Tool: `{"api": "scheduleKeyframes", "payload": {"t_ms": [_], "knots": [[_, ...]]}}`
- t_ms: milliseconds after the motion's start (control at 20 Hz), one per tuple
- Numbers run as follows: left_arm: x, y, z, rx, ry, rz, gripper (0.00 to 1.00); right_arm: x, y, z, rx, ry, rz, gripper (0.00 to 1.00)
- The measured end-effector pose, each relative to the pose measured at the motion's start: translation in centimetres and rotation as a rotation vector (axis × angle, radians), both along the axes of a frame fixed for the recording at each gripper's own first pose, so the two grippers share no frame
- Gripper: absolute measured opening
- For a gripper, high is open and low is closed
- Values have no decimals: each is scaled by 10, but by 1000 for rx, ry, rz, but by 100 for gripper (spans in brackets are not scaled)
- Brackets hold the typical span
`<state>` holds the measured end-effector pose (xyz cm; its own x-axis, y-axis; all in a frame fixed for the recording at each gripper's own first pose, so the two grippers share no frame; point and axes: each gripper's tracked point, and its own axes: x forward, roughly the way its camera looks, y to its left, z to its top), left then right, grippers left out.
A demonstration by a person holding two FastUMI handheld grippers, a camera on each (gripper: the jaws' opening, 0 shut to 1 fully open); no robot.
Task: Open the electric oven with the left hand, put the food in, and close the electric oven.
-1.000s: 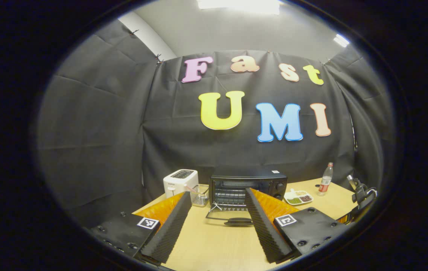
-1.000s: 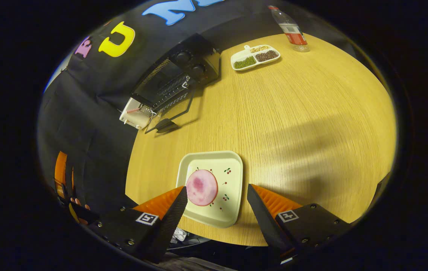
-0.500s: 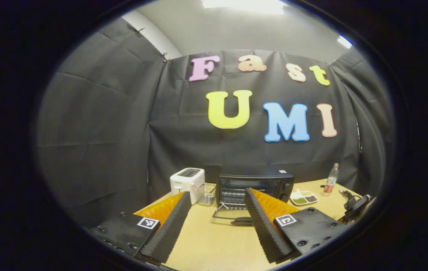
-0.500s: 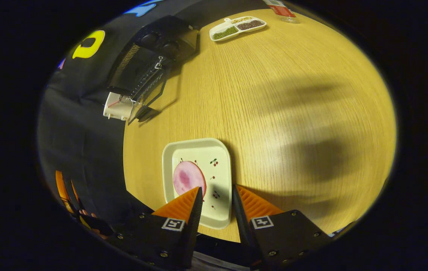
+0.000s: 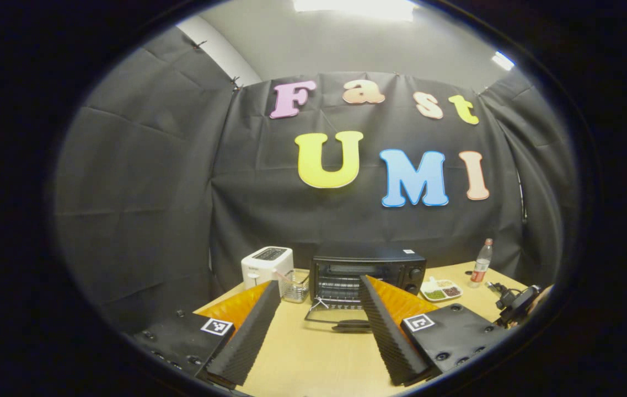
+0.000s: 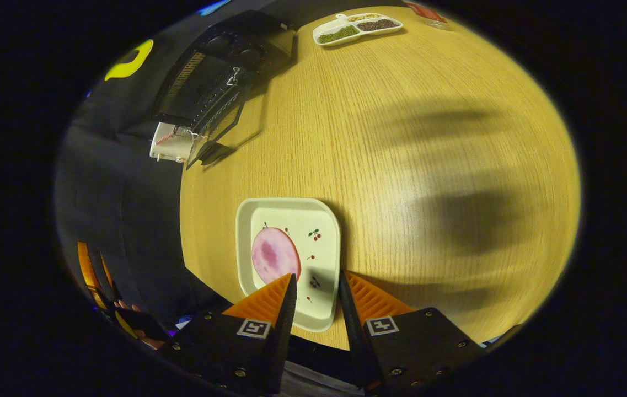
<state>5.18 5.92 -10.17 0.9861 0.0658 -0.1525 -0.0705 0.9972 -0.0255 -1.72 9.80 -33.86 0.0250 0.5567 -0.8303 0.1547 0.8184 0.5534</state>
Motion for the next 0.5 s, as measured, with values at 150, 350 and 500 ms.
{"api": "scheduleKeyframes", "payload": {"t_ms": [150, 350, 500], "knots": [[4, -4, 1, 8, -4, -9, 100, 3, -14, -2, 7, -13, -57, 3], [3, -5, -2, 8, 4, -12, 100, -1, -9, -1, 23, -10, -64, 1], [4, -4, 0, 4, -1, -11, 100, 4, -12, -1, 22, -29, -79, 1]]}}
